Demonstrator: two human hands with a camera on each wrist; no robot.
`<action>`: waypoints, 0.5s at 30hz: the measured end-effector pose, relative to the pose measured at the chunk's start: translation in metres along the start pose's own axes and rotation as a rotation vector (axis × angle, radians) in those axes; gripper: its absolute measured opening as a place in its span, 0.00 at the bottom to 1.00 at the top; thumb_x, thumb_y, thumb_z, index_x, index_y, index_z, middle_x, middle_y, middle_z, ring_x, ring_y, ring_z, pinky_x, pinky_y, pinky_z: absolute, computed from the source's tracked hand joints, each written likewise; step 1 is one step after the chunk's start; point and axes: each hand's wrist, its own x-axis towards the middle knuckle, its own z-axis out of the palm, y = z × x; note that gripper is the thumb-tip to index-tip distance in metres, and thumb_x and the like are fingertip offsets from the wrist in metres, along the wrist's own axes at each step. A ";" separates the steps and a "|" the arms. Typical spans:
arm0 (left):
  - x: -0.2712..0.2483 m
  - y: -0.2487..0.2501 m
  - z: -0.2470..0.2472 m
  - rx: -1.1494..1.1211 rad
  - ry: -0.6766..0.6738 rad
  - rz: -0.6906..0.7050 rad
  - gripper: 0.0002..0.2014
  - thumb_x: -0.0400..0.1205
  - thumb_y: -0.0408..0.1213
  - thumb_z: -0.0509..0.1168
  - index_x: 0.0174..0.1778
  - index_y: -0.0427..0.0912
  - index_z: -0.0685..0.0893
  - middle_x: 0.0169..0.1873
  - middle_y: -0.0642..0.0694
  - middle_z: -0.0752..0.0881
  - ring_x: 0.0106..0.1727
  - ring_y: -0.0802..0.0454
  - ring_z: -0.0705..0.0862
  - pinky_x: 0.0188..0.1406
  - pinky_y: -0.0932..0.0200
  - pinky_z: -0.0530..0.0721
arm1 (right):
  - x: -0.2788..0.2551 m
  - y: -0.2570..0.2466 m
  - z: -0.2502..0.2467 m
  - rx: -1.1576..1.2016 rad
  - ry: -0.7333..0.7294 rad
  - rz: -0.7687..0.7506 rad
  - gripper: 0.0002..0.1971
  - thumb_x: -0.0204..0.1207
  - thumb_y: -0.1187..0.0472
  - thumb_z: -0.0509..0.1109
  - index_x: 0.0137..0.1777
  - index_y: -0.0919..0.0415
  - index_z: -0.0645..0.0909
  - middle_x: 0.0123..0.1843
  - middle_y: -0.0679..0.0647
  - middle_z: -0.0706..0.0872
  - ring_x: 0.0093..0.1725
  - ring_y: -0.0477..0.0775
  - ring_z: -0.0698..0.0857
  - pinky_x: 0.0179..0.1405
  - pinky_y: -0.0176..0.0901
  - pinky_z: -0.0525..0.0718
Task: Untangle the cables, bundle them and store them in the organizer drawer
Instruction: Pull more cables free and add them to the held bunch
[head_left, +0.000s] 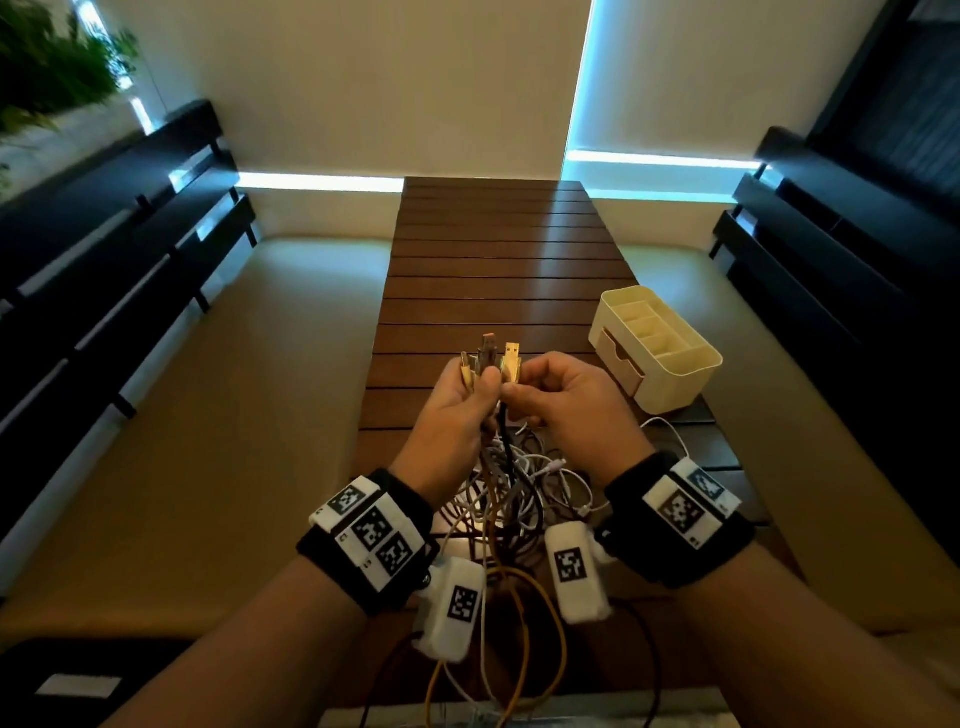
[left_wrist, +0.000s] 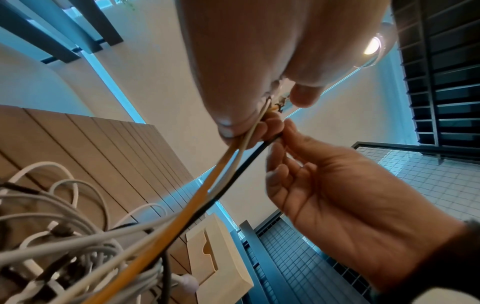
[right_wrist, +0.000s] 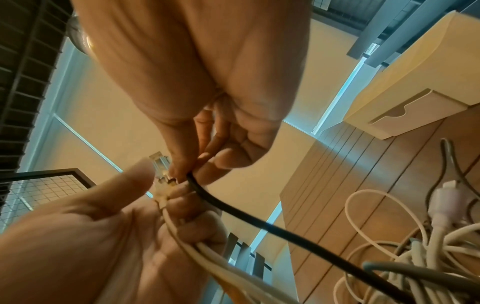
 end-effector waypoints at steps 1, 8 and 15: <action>0.000 0.001 0.001 0.002 -0.004 0.010 0.08 0.91 0.37 0.53 0.57 0.42 0.77 0.34 0.55 0.81 0.31 0.64 0.80 0.30 0.68 0.79 | -0.001 -0.002 0.000 -0.001 -0.007 -0.019 0.06 0.77 0.60 0.76 0.52 0.59 0.86 0.43 0.52 0.92 0.39 0.44 0.89 0.42 0.36 0.88; 0.001 0.002 -0.001 0.038 -0.029 0.041 0.16 0.85 0.48 0.57 0.60 0.40 0.77 0.53 0.38 0.85 0.53 0.47 0.87 0.50 0.54 0.87 | -0.005 -0.009 0.000 0.012 -0.005 -0.102 0.06 0.81 0.63 0.72 0.53 0.55 0.89 0.43 0.51 0.93 0.44 0.48 0.92 0.46 0.42 0.90; 0.004 -0.005 0.006 0.253 0.121 0.156 0.23 0.86 0.59 0.52 0.53 0.41 0.79 0.49 0.36 0.86 0.51 0.40 0.87 0.53 0.38 0.87 | -0.006 0.003 0.011 0.069 0.141 -0.081 0.06 0.79 0.55 0.74 0.50 0.55 0.82 0.44 0.52 0.89 0.43 0.49 0.89 0.42 0.41 0.89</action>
